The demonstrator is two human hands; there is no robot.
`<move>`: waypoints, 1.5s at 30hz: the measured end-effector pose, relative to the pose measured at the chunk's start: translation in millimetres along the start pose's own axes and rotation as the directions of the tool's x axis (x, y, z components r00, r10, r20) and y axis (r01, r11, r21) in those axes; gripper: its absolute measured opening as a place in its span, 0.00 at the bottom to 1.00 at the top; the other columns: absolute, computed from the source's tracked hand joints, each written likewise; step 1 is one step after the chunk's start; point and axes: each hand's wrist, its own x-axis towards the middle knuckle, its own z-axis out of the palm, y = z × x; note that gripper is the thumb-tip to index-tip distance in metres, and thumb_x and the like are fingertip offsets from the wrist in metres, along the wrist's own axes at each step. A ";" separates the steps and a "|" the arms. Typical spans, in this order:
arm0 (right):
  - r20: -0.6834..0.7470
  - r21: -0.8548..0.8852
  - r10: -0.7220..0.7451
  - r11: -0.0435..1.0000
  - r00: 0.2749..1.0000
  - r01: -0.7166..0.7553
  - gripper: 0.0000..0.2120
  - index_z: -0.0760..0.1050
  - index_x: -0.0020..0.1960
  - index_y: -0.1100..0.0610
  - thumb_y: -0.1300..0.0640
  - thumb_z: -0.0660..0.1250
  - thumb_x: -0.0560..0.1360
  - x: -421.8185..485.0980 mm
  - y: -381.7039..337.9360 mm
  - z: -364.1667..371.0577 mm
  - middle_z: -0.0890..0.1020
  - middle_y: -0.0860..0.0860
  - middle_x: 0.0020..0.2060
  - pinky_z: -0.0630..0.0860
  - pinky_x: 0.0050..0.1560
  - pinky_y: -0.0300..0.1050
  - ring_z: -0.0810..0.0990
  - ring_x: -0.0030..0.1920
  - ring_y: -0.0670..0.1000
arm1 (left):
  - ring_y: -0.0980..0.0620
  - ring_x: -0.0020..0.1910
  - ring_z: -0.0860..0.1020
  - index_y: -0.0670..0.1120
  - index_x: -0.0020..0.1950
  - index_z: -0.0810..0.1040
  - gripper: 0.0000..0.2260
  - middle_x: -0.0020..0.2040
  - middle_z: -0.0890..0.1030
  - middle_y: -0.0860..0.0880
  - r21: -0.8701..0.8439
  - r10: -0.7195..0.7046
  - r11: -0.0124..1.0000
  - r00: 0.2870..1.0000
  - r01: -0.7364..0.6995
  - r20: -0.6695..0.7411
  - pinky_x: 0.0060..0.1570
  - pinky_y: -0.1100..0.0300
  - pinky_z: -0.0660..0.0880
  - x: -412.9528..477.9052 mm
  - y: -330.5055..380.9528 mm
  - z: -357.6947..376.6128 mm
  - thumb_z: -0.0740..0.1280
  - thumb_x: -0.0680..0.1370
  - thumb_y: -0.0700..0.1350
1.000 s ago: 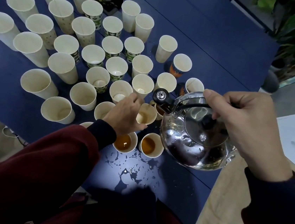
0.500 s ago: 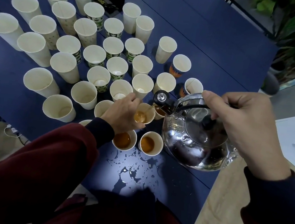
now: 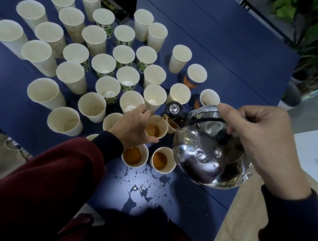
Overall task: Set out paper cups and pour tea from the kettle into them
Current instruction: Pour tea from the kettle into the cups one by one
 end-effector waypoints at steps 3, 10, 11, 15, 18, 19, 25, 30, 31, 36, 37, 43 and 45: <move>-0.013 0.049 0.005 0.999 1.000 -0.004 0.25 0.74 0.28 0.59 0.43 0.73 0.74 2.4 -0.4 0.4 0.65 0.55 0.20 0.61 0.28 0.38 0.62 0.23 0.46 | 0.47 0.47 0.77 0.44 0.61 0.78 0.31 0.53 0.77 0.45 -0.050 0.015 0.999 0.999 -0.017 -0.047 0.43 0.56 0.73 1.5 -0.3 -7.7 0.76 0.67 0.61; -0.101 0.183 0.048 0.983 0.994 -0.029 0.26 0.73 0.30 0.66 0.46 0.72 0.75 14.8 -8.7 -0.7 0.64 0.55 0.23 0.61 0.27 0.36 0.61 0.25 0.47 | 0.41 0.41 0.78 0.39 0.57 0.79 0.18 0.48 0.77 0.41 0.020 -0.046 0.998 0.971 0.052 -0.233 0.37 0.52 0.74 24.5 -4.0 -24.2 0.68 0.73 0.50; -0.110 0.188 0.048 0.982 0.993 -0.027 0.26 0.73 0.30 0.65 0.46 0.72 0.75 17.7 -10.2 -0.3 0.65 0.56 0.23 0.61 0.27 0.37 0.61 0.25 0.47 | 0.41 0.43 0.78 0.39 0.57 0.80 0.17 0.49 0.77 0.40 0.024 -0.070 0.997 0.967 0.079 -0.246 0.39 0.52 0.74 30.2 -5.3 -26.6 0.68 0.73 0.49; -0.127 0.140 0.023 0.990 0.992 -0.005 0.26 0.74 0.30 0.64 0.44 0.71 0.76 31.6 -15.2 3.4 0.67 0.61 0.24 0.63 0.29 0.39 0.63 0.25 0.47 | 0.38 0.48 0.75 0.36 0.54 0.78 0.21 0.50 0.76 0.38 0.053 -0.122 0.990 0.976 0.134 -0.180 0.48 0.45 0.74 51.9 -11.8 -33.8 0.67 0.70 0.51; -0.109 0.099 0.011 0.995 0.994 0.000 0.26 0.75 0.30 0.62 0.42 0.71 0.75 41.2 -16.5 8.8 0.70 0.62 0.25 0.64 0.33 0.43 0.65 0.26 0.48 | 0.35 0.45 0.75 0.37 0.50 0.77 0.23 0.47 0.76 0.37 0.134 -0.094 0.985 0.989 0.109 -0.111 0.43 0.45 0.72 61.9 -15.6 -31.9 0.73 0.67 0.55; -0.107 0.094 0.012 0.996 0.994 -0.002 0.26 0.75 0.29 0.62 0.42 0.71 0.75 44.4 -16.3 10.7 0.69 0.58 0.23 0.64 0.32 0.42 0.65 0.26 0.47 | 0.35 0.45 0.75 0.38 0.49 0.77 0.24 0.46 0.76 0.37 0.157 -0.087 0.982 0.992 0.101 -0.093 0.41 0.46 0.71 63.9 -16.1 -31.1 0.76 0.66 0.55; -0.107 0.059 0.024 0.998 0.994 -0.018 0.26 0.73 0.28 0.62 0.44 0.72 0.76 60.9 -15.5 20.6 0.66 0.48 0.18 0.62 0.30 0.40 0.63 0.24 0.45 | 0.36 0.45 0.77 0.39 0.53 0.77 0.27 0.48 0.77 0.38 0.250 -0.041 0.967 0.996 0.058 -0.074 0.38 0.50 0.68 76.9 -17.7 -28.2 0.79 0.64 0.54; -0.092 0.050 0.033 0.998 0.995 -0.028 0.26 0.73 0.26 0.60 0.45 0.72 0.76 65.5 -14.8 24.7 0.67 0.47 0.17 0.62 0.29 0.37 0.64 0.22 0.45 | 0.39 0.45 0.78 0.41 0.57 0.77 0.27 0.48 0.77 0.41 0.222 0.007 0.975 0.997 0.011 -0.083 0.38 0.52 0.68 81.7 -22.1 -21.6 0.77 0.66 0.56; -0.089 0.049 0.035 0.998 0.995 -0.030 0.26 0.73 0.26 0.59 0.45 0.72 0.76 66.1 -14.9 25.2 0.67 0.47 0.17 0.62 0.28 0.37 0.64 0.22 0.45 | 0.40 0.45 0.78 0.42 0.58 0.77 0.29 0.49 0.77 0.42 0.214 0.005 0.977 0.997 0.012 -0.079 0.39 0.52 0.67 81.4 -22.3 -21.7 0.78 0.66 0.57; -0.077 0.038 0.041 0.999 0.996 -0.038 0.26 0.74 0.27 0.60 0.45 0.72 0.76 68.0 -14.2 24.5 0.67 0.47 0.17 0.62 0.26 0.35 0.64 0.20 0.45 | 0.43 0.50 0.78 0.44 0.64 0.76 0.35 0.54 0.78 0.43 0.138 -0.023 0.990 0.998 0.031 -0.061 0.45 0.52 0.73 79.9 -21.7 -23.2 0.78 0.64 0.62; -0.076 0.036 0.044 0.999 0.996 -0.042 0.26 0.74 0.27 0.61 0.45 0.72 0.76 67.6 -13.6 24.2 0.67 0.47 0.17 0.62 0.26 0.35 0.64 0.20 0.45 | 0.43 0.50 0.78 0.44 0.64 0.75 0.34 0.54 0.78 0.43 0.117 -0.026 0.993 0.998 0.033 -0.061 0.46 0.52 0.74 78.6 -21.2 -23.2 0.78 0.65 0.61; -0.069 0.029 0.044 0.999 0.997 -0.042 0.25 0.73 0.26 0.59 0.45 0.72 0.76 65.3 -13.7 23.1 0.68 0.46 0.16 0.61 0.26 0.34 0.65 0.20 0.45 | 0.41 0.52 0.78 0.42 0.65 0.75 0.33 0.56 0.78 0.42 0.053 -0.040 0.998 0.997 0.043 -0.064 0.49 0.51 0.74 75.3 -19.5 -20.3 0.79 0.66 0.55; -0.066 0.031 0.044 0.999 0.997 -0.042 0.25 0.73 0.26 0.59 0.46 0.72 0.76 65.0 -14.4 22.6 0.67 0.46 0.16 0.61 0.25 0.33 0.65 0.19 0.45 | 0.42 0.51 0.78 0.42 0.65 0.75 0.32 0.55 0.78 0.42 0.050 -0.041 0.998 0.996 0.045 -0.075 0.48 0.52 0.74 74.9 -20.2 -20.1 0.79 0.66 0.54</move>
